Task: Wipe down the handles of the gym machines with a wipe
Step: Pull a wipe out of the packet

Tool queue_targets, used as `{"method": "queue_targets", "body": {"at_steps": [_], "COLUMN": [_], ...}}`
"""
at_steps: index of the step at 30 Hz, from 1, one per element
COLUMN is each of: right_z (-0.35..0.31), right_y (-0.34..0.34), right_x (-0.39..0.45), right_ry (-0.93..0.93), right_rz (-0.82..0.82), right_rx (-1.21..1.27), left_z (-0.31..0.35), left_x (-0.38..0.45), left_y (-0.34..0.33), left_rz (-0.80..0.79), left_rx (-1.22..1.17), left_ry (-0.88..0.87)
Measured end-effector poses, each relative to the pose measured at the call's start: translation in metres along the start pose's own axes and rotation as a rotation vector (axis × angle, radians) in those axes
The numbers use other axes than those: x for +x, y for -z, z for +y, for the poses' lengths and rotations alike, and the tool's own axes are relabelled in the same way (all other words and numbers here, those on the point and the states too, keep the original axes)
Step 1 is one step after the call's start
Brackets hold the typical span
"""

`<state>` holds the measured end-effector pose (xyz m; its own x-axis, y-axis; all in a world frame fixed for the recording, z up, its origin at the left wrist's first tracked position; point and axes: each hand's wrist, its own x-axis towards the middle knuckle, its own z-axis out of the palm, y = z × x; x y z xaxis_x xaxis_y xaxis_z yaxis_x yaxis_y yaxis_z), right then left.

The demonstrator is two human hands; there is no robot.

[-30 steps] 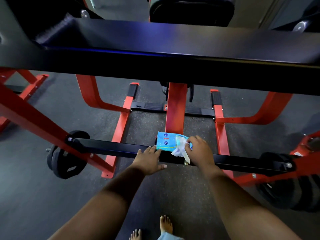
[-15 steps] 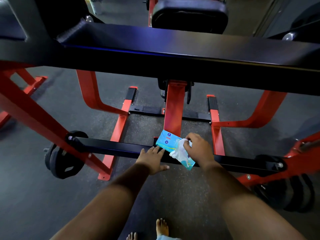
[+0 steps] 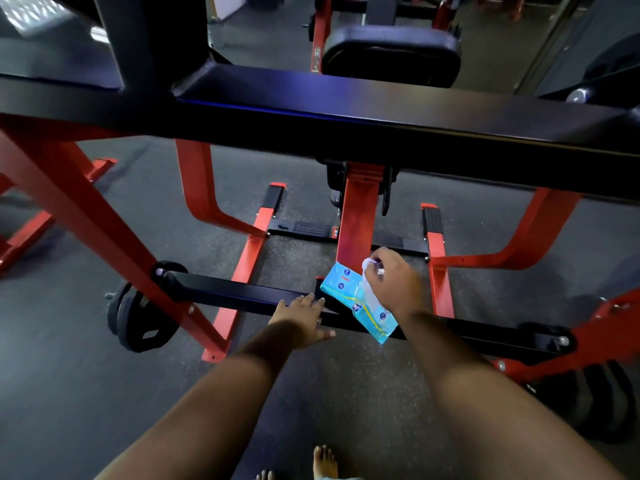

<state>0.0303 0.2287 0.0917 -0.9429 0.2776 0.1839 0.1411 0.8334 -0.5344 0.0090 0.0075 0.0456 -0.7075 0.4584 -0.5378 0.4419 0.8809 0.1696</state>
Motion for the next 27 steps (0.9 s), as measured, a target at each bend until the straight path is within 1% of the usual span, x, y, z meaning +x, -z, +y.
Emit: {"method": "queue_targets", "body": {"at_steps": [2,5,8,12,15,17,21,27], "right_z": [-0.011,-0.035,-0.064,-0.113,-0.162,-0.198,-0.286,-0.415], "right_y": [-0.001,-0.008,-0.026,-0.062,-0.098,-0.122,-0.175,-0.241], "right_x": [0.004,0.01,0.012,0.006,-0.007,-0.019,-0.052,-0.106], "right_ry": [0.044,0.188,0.316,0.441,0.519,0.533,0.556,0.631], "right_rz": [0.022,0.045,0.063,-0.002,-0.049,-0.091,-0.204,-0.268], "right_rx": [0.0,0.025,0.018,-0.032,-0.06,-0.092,-0.122,-0.095], "left_z": [-0.006,-0.019,-0.043,-0.094,-0.145,-0.18,-0.257,-0.367], "left_x": [-0.004,-0.019,-0.042,-0.082,-0.118,-0.146,-0.22,-0.32], "left_y": [0.005,0.011,0.008,-0.001,-0.009,-0.018,-0.039,-0.062], "left_rz": [0.025,0.079,0.166,0.218,0.224,0.235,0.323,0.348], "left_rx": [-0.048,-0.104,-0.15,-0.173,-0.189,-0.214,-0.28,-0.359], "left_ry": [0.016,0.051,0.081,0.13,0.213,0.273,0.38,0.552]}}
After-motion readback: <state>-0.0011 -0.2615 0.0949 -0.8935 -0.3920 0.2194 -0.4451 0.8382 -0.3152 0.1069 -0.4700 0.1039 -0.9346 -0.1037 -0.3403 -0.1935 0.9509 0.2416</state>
